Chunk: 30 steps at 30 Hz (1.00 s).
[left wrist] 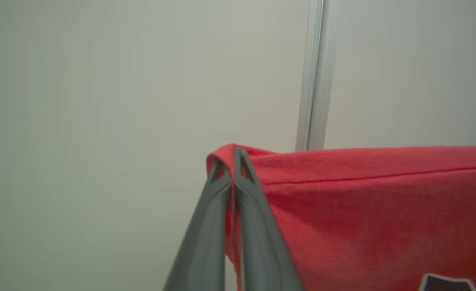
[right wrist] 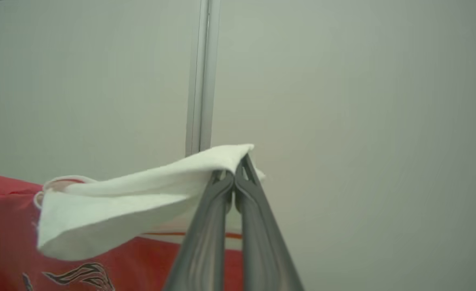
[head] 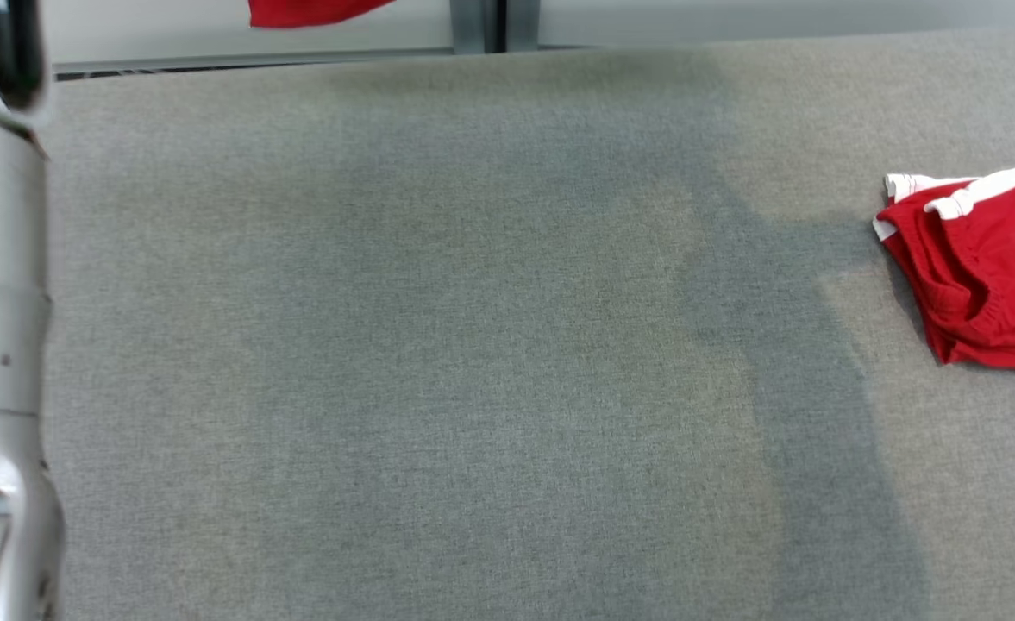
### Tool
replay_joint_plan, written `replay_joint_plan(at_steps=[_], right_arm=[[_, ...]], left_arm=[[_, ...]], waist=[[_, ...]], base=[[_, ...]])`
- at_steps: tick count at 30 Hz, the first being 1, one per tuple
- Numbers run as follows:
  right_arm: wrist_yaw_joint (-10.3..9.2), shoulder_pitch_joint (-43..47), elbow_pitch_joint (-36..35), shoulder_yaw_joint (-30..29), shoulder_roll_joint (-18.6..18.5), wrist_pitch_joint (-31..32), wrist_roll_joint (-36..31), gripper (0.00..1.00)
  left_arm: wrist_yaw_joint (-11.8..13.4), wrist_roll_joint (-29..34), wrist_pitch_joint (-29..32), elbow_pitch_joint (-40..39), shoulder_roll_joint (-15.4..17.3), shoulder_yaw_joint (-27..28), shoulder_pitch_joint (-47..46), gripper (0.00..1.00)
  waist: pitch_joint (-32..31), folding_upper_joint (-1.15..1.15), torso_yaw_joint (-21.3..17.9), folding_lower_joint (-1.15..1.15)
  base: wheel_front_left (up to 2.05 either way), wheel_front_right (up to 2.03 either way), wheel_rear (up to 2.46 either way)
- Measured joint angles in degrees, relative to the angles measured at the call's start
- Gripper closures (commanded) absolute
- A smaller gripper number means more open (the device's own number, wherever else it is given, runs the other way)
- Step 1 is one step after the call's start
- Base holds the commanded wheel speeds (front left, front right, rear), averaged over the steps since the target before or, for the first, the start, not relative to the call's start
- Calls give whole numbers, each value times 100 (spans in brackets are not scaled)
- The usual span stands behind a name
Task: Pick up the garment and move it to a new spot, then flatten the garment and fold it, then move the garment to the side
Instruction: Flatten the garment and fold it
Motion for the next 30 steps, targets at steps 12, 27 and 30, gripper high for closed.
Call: replay_joint_plan(at_steps=[12, 27, 30], right_arm=[[0, 1602, 2459, 1266, 947, -840, 889, 100], [0, 4436, 934, 957, 655, -1113, 1435, 100], [0, 5269, 325, 665, 620, -1113, 1304, 100]], left_arm=[[-146, -671, -321, 2622, -705, 113, 1358, 100], [-169, -457, -446, 751, -723, 589, 3803, 100], [-127, -308, -447, 122, -728, 657, 4491, 100]], waist=[[309, 0, -12, 0], [-223, 0, 70, -1], [-427, -2, 80, -2]], base=[[0, 0, 0], [0, 0, 0], [0, 0, 0]])
